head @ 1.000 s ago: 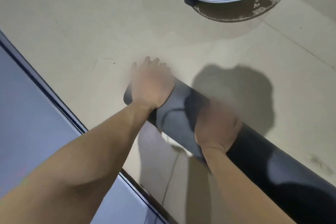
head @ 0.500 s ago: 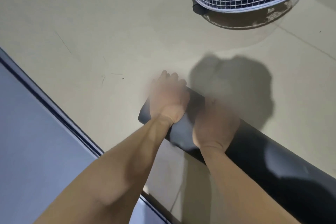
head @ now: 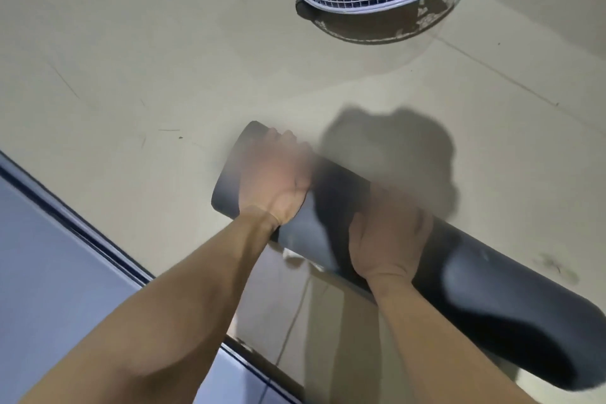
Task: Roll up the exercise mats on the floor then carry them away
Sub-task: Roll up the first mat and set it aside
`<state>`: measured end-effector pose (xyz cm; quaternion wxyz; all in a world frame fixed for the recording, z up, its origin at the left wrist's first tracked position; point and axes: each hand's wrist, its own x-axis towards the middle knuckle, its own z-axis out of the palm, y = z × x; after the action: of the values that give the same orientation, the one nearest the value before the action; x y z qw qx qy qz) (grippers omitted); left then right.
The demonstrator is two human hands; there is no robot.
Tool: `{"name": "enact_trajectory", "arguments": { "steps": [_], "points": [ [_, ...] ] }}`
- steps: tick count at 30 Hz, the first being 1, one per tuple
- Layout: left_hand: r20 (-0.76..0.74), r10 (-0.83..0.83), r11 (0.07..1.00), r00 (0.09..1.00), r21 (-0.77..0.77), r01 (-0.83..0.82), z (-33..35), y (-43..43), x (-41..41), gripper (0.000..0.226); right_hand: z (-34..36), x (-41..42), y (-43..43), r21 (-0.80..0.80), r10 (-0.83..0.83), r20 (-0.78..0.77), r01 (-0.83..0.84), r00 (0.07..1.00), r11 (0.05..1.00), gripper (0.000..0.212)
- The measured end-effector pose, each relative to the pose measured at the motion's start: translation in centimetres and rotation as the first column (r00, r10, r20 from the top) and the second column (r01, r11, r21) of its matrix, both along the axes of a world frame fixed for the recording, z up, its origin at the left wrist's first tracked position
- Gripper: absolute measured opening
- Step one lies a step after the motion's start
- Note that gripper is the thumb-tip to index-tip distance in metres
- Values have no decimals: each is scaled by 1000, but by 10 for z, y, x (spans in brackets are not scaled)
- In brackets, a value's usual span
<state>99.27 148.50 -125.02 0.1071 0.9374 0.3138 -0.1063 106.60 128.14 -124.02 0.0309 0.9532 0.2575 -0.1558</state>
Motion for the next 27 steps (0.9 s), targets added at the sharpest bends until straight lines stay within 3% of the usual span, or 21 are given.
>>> {"name": "enact_trajectory", "arguments": {
  "steps": [9,13,16,18,23,27],
  "points": [
    [5,-28,999,1000,20,28,-5,-53,34,48,14,12,-24,128,9,-17,-7,1000,992,63],
    [-18,-15,1000,1000,18,16,2,-59,34,45,14,12,-73,6,-16,7,16,1000,1000,66],
    [-36,-22,1000,999,-2,22,10,-75,48,49,-4,23,-68,2,-24,-19,24,1000,1000,69],
    [-28,-116,992,993,-51,115,13,-100,52,52,-2,23,-63,0,-12,-59,12,998,1000,71],
    [-33,-158,987,987,-6,158,0,-114,61,54,14,37,-90,80,-31,-40,34,999,996,67],
    [-23,-165,986,986,30,165,1,-117,62,54,10,47,-124,-11,-88,4,88,996,996,68]
  ]
}}
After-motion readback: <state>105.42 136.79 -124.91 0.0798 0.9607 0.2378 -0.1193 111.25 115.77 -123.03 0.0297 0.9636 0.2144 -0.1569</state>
